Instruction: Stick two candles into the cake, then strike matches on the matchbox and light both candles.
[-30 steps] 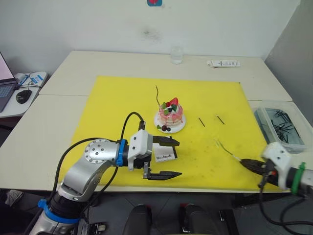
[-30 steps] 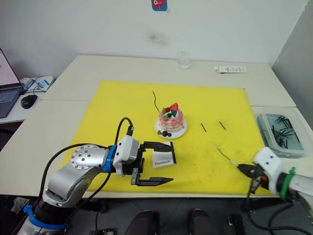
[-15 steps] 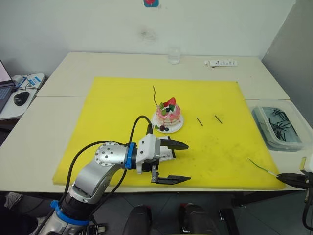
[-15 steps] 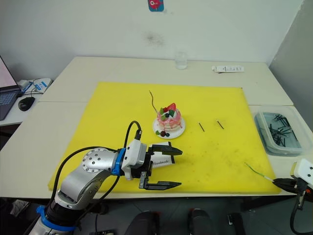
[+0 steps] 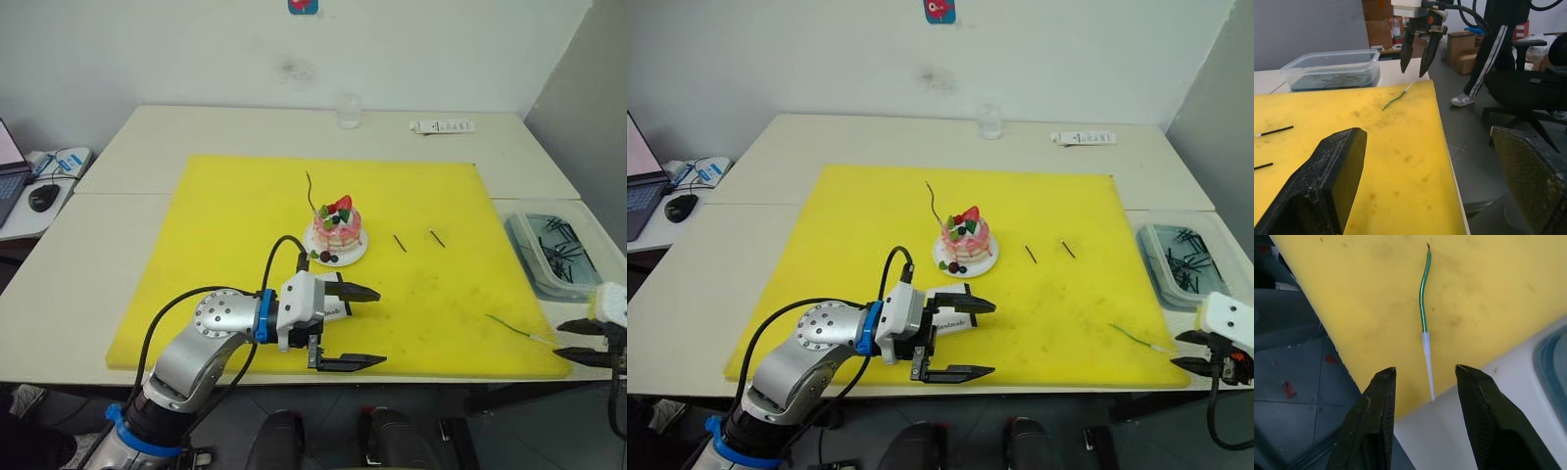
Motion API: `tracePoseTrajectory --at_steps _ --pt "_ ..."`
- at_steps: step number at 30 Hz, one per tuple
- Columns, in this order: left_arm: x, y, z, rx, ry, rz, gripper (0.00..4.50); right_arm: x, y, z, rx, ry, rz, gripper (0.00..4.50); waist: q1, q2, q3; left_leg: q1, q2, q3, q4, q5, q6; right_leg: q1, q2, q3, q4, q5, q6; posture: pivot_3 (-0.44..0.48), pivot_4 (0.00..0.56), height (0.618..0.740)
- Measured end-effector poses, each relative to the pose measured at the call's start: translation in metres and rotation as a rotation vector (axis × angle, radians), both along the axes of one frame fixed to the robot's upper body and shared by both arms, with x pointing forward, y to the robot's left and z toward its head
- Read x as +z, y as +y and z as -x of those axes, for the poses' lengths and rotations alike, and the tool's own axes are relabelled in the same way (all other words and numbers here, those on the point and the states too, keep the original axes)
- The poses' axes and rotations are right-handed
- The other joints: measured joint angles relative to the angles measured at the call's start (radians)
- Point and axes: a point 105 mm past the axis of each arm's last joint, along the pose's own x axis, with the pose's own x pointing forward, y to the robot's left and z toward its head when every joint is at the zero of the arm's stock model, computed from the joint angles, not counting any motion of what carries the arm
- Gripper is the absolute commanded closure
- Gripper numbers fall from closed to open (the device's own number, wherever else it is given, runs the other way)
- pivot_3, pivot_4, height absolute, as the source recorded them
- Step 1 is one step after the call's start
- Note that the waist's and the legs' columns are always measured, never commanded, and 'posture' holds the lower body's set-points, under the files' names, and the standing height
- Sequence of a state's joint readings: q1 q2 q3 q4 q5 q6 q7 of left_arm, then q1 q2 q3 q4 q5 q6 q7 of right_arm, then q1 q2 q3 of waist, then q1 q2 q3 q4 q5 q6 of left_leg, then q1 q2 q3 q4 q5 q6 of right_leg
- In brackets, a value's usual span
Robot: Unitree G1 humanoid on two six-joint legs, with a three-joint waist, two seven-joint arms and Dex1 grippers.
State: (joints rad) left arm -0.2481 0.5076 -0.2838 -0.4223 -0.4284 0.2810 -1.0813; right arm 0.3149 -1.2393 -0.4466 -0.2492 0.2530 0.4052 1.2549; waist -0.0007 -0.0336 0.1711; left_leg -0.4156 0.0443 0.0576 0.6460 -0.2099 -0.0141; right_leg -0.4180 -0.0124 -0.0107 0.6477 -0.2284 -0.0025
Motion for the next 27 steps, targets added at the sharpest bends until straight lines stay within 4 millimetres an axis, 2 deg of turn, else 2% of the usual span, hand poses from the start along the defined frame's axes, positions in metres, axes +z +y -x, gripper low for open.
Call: tracePoseTrajectory --at_steps 8,18,27 --pt "-0.001 -0.003 0.000 0.014 -0.008 0.002 0.00 -0.011 0.007 -0.009 -0.038 0.074 0.086 2.54 0.001 0.000 0.000 -0.001 -0.001 0.001 0.000 0.000 0.000 -0.001 -0.001 0.000 -0.001 0.000 0.000 0.000 0.150 0.740" --pt "-0.003 -0.005 0.003 0.020 0.000 0.007 0.00 -0.024 0.001 -0.013 -0.098 0.125 0.109 2.54 0.001 0.000 0.000 -0.001 0.000 0.001 0.000 0.000 0.000 -0.001 -0.001 0.000 0.000 0.000 0.000 0.000 0.150 0.740" --pt "-0.002 -0.006 0.005 0.006 -0.014 0.011 0.00 -0.025 0.005 -0.017 -0.113 0.124 0.108 2.54 0.001 0.000 0.000 -0.001 0.000 0.002 0.000 0.000 0.000 -0.001 0.000 0.000 0.000 0.000 0.000 0.000 0.150 0.740"
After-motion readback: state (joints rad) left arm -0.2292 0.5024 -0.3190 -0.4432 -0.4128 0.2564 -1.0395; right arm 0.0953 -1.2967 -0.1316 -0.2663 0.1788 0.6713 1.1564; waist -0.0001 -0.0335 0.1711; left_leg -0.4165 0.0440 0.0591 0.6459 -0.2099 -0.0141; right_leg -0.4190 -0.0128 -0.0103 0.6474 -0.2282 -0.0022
